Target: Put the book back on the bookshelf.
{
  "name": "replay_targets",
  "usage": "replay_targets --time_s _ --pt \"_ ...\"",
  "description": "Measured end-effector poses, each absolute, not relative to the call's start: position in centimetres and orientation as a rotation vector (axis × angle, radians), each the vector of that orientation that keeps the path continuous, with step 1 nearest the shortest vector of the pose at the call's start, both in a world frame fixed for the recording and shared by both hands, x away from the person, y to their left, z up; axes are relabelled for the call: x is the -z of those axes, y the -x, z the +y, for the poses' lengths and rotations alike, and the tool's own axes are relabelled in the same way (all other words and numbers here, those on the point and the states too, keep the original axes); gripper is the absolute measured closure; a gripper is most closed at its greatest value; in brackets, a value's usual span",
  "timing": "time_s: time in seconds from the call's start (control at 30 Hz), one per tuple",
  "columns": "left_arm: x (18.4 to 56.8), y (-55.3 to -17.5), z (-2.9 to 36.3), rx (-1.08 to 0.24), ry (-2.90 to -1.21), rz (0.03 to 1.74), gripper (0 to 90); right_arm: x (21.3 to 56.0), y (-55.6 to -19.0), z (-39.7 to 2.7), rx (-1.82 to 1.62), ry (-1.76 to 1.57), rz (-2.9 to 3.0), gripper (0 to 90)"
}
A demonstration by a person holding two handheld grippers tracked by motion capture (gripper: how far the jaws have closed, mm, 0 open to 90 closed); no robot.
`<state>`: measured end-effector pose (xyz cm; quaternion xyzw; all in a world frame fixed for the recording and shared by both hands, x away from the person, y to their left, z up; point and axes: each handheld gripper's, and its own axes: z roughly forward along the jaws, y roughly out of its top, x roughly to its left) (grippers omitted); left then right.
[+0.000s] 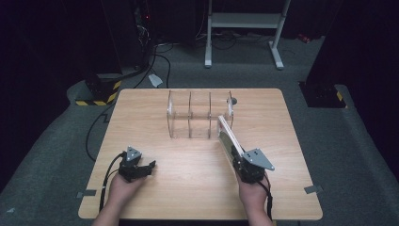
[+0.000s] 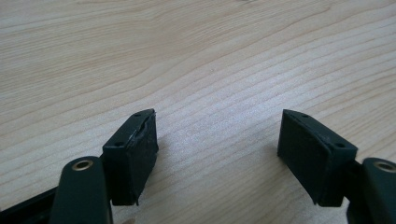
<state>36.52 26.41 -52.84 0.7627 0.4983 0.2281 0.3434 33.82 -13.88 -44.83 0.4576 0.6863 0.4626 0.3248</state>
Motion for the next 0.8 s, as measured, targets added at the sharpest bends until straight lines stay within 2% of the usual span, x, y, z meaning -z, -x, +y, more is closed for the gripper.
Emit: replay_targets --time_s 0.8 --pt "52.8 -36.5 26.4 -0.593 -1.982 1.295 28.6 44.5 -39.9 -11.8 -1.171 -1.241 1.755 75.7"
